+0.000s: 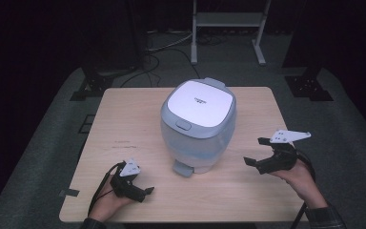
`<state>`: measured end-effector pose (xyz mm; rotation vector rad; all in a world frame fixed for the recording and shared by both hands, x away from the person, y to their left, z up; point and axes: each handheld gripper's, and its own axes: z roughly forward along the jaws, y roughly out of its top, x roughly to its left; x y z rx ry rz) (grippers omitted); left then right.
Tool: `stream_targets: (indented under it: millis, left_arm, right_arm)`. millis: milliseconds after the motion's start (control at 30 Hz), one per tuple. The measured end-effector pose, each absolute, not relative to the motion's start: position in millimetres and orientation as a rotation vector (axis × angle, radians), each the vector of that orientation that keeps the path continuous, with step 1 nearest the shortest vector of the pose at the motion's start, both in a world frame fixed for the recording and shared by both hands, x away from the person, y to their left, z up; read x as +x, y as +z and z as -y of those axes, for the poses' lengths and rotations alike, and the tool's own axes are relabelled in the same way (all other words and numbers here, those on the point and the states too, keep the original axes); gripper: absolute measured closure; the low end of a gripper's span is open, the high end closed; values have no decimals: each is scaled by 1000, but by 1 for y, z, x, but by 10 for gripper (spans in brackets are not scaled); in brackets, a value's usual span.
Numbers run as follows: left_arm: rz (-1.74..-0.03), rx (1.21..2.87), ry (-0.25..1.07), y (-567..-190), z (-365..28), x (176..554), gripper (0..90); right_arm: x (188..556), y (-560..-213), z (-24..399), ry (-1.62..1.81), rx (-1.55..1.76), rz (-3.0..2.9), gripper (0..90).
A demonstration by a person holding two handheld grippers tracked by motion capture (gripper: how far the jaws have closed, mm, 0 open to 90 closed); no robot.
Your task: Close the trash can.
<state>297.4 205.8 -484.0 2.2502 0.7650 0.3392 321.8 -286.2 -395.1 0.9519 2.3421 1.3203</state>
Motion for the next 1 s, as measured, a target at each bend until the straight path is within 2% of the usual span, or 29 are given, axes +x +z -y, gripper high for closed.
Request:
stream_targets:
  millis: [567,1000]
  left_arm:
    - [-766,2248,340,-484,-206,297,0]
    - [-765,2248,339,-484,-206,297,0]
  right_arm:
    - [309,-449,293,1213,1044,-2365,19]
    - [309,-472,293,1085,1065,-2412,19]
